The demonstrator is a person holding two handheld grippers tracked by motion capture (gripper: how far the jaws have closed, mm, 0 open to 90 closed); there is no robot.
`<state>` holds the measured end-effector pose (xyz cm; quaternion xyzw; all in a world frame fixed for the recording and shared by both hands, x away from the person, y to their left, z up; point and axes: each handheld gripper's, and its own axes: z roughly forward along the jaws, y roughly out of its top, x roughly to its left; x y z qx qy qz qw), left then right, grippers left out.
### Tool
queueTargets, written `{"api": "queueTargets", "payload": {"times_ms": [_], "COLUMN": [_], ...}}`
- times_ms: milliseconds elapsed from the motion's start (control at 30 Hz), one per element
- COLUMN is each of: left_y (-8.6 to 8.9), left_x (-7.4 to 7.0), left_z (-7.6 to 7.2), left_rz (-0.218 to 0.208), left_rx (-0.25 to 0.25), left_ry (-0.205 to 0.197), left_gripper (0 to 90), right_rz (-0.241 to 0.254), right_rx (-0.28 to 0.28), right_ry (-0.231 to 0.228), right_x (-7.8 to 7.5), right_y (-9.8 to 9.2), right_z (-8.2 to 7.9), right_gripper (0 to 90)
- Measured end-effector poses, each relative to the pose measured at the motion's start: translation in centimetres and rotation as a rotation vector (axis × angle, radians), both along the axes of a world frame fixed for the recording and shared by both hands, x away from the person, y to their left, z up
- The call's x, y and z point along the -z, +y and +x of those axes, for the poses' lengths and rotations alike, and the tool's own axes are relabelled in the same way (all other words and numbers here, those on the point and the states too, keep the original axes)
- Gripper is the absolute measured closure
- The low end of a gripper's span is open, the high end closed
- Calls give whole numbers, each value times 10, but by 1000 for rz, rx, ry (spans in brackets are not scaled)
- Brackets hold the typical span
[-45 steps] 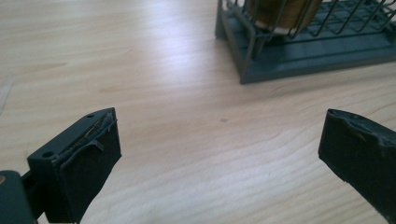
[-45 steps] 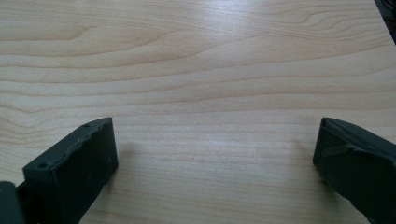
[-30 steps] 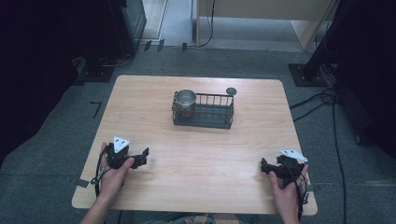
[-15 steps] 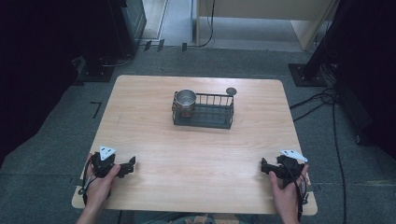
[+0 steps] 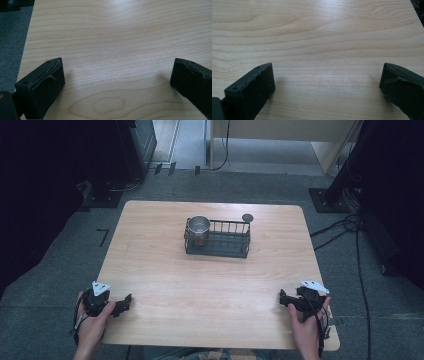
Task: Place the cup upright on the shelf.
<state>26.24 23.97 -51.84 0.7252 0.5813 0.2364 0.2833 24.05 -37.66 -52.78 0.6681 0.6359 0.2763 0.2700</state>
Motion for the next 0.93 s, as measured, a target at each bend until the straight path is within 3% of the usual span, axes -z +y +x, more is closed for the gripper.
{"api": "queueTargets", "payload": {"times_ms": [567,933], "left_y": [-5,-6], "left_x": [0,0], "left_z": [2,3], "left_rz": [-1,-2], "left_rx": [-46,-46], "left_ry": [0,-1], "left_gripper": [0,0], "right_rz": [1,1], "right_rx": [0,2], "right_ry": [0,0], "right_x": [0,0], "right_y": [0,0], "right_z": [0,0], "right_gripper": [0,0]}}
